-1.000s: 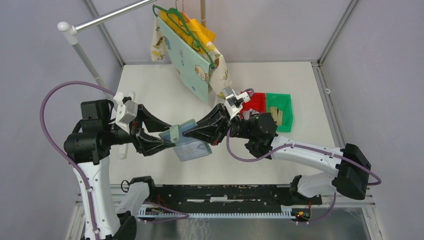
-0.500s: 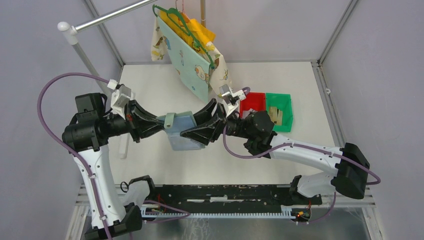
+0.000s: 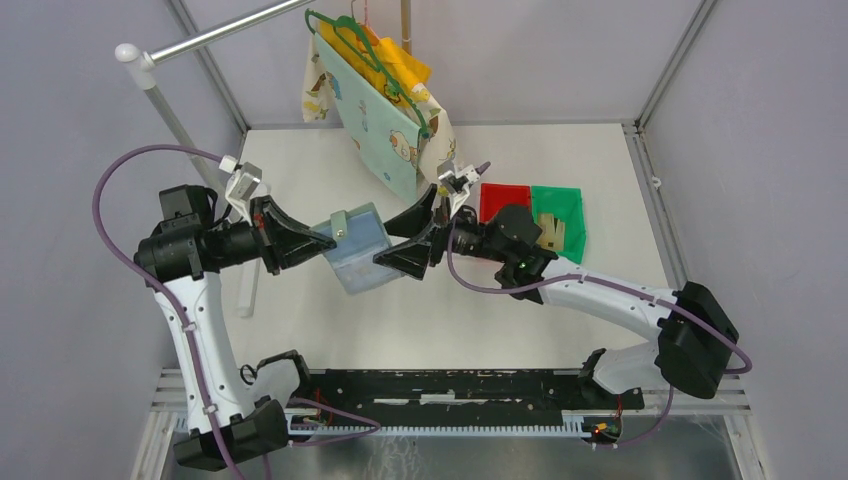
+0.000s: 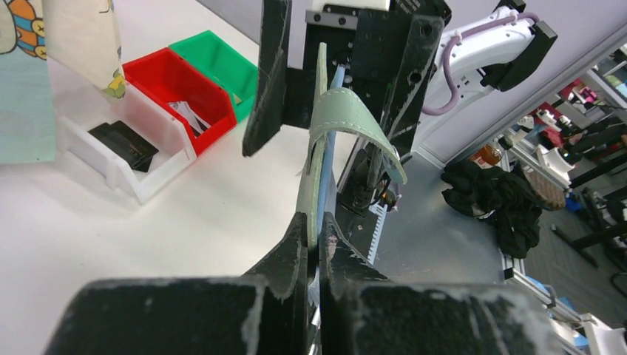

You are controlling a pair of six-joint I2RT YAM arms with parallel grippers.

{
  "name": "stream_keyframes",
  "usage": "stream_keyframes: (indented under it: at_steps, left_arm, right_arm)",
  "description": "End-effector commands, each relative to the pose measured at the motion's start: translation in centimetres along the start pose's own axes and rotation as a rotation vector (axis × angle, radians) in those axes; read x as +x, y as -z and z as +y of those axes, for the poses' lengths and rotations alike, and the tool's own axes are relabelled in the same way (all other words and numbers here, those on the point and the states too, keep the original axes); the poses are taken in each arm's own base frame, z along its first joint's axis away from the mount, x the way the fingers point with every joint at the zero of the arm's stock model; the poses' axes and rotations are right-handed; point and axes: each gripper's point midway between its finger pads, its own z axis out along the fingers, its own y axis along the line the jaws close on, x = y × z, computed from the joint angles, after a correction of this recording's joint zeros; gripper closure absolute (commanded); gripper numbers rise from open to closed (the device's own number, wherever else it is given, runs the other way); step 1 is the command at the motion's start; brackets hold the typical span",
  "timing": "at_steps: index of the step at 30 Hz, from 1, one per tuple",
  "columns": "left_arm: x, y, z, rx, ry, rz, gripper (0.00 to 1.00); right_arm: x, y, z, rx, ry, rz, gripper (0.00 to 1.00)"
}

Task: Take the credit cards out of the card holder
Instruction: Open the card holder at the center of the board, then remove the credit card from the card holder.

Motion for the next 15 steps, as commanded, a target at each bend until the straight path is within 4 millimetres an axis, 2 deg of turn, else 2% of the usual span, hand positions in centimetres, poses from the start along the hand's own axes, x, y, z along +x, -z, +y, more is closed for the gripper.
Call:
stream_keyframes:
  at_steps: [1, 6, 11, 15]
  left_arm:
    - [-1.3, -0.1, -1.0, 0.081, 0.026, -0.063, 0.98]
    - [-1.6, -0.1, -1.0, 0.079, 0.021, -0.064, 0.98]
    - [-1.8, 0.3, 0.0, 0.046, 0.039, -0.079, 0.98]
    - [-2.3, 1.2, 1.8, -0.036, 0.083, -0.105, 0.98]
  right_arm:
    - [1.2, 1.1, 1.9, -0.107, -0.015, 0.051, 0.09]
    - [2.4, 1.9, 2.8, -0.182, -0.079, 0.069, 0.19]
    - [2.6, 2.2, 2.5, -0.174, -0.094, 0.055, 0.35]
    - [2.6, 2.0, 2.0, -0.163, -0.100, 0.048, 0.37]
